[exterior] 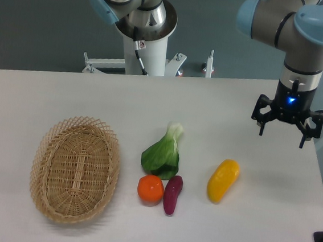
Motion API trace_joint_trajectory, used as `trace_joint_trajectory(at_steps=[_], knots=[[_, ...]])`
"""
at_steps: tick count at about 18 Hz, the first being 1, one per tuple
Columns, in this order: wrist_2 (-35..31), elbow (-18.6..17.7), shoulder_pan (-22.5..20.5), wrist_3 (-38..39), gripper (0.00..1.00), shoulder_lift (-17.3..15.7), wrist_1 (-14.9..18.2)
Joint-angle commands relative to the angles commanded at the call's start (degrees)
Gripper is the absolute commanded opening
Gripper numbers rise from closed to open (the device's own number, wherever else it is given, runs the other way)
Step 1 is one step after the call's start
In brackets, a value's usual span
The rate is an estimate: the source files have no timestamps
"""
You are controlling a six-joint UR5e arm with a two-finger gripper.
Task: Pick up the mango from the table
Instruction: 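Move the open gripper over the yellow mango and lower toward it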
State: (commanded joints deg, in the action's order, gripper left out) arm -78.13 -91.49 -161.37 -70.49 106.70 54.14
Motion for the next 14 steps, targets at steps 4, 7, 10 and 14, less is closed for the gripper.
trace_joint_trajectory(at_steps=[4,7,10,14], knots=[[-0.1,-0.2,0.1,0.7,1.0,0.1,0.3],[0.1,-1.1,-0.1,0.7,1.0,-0.1,0.3],[-0.2,-2.0,0.1,0.9,1.0,0.1,0.5],[-0.8,-7.2,0.7,1.0,1.0,0.4,0.0]])
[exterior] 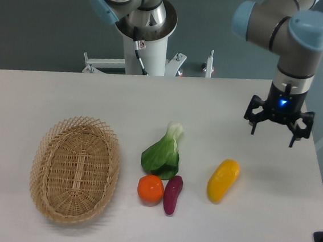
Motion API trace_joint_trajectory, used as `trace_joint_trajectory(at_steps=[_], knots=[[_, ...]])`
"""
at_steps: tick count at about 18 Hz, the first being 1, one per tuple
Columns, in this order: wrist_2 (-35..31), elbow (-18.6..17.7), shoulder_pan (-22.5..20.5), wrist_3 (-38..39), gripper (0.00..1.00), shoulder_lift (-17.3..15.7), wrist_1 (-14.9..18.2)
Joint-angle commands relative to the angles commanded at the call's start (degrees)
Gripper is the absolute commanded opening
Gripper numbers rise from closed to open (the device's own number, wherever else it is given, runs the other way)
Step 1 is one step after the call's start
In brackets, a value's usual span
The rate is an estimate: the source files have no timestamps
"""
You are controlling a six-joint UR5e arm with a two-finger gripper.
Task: Pick up the mango from the table
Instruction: 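Move the open gripper over the yellow mango and lower toward it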
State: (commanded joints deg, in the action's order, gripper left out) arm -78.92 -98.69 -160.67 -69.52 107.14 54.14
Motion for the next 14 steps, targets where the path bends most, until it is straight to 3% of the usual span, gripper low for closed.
trace_joint_trajectory(at_steps=[3,5,7,14], knots=[[-2.8,-0.1,3.8,2.5,1.0,0.9,0.4],[-2.7,-0.1,5.3,8.2,1.0,3.8,-2.8],[-2.9,-0.6,5.9,8.7,1.0,5.0,-5.4],[-3.5,0.3,6.8,8.3,1.0,9.2,-7.6]])
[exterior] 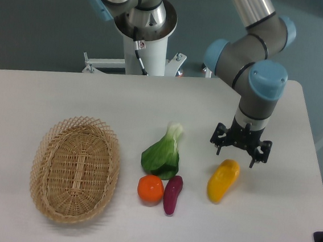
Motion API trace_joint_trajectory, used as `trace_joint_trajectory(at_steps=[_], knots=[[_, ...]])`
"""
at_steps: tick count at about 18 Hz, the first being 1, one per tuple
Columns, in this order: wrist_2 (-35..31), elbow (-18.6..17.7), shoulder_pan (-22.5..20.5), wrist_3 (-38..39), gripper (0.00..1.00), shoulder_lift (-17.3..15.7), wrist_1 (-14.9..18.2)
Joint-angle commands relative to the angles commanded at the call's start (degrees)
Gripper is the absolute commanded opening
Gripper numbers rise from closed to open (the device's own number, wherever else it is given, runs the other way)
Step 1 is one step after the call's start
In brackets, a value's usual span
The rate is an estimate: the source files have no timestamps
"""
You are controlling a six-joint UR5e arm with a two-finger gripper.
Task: Pick up the mango from the table
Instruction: 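Move the open gripper over the yellow mango and lower toward it, then lower the gripper around the yellow mango and close the fingers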
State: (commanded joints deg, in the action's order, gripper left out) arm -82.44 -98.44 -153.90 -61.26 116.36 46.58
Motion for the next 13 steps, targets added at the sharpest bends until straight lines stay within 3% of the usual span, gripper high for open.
trace_joint_trajectory(at_steps=[3,13], knots=[[-0.7,0.4,1.0,0.1,1.0,2.2,-1.2],[-1.8,1.0,1.8,0.4,1.0,4.8,-1.8]])
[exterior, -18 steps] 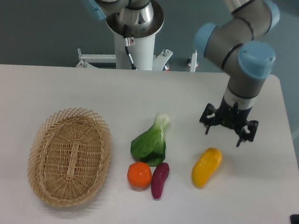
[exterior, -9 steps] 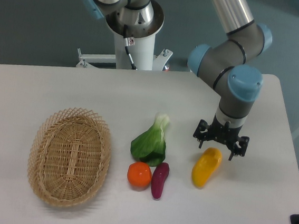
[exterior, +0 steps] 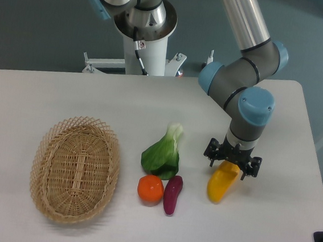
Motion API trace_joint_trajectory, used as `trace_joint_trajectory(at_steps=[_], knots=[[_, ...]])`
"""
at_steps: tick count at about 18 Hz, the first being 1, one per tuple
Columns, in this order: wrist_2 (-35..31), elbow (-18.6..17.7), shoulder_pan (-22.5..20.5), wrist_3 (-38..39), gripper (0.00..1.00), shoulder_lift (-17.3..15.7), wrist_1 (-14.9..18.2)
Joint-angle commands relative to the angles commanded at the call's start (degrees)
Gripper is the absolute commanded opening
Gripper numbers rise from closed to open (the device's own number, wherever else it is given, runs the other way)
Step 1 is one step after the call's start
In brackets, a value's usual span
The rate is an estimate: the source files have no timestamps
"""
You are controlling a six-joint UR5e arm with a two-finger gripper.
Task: Pick up the mango from the table
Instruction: 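Lower the gripper around the yellow mango and close the fingers, then lift the grasped mango up off the table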
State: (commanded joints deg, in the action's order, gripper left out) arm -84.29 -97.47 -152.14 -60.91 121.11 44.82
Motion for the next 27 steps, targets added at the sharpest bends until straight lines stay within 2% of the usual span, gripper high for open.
trace_joint_trajectory(at_steps=[2,3,4,6,7,11,14,20,27], knots=[[-0.1,0.1,0.0,0.2,0.99,0.0,-0.1],[-0.1,0.1,0.0,0.3,0.92,0.0,-0.2],[-0.1,0.1,0.0,0.3,0.77,0.0,-0.2],[-0.1,0.2,0.0,0.2,0.55,-0.1,-0.2],[-0.1,0.3,0.0,0.1,0.51,-0.1,-0.2],[-0.3,0.4,0.0,-0.1,0.43,-0.3,-0.2],[-0.4,0.6,-0.1,0.0,0.43,-0.9,-0.2],[0.4,3.7,-0.3,0.2,0.43,-7.0,0.4],[1.8,5.2,-1.3,0.3,0.44,-11.6,1.1]])
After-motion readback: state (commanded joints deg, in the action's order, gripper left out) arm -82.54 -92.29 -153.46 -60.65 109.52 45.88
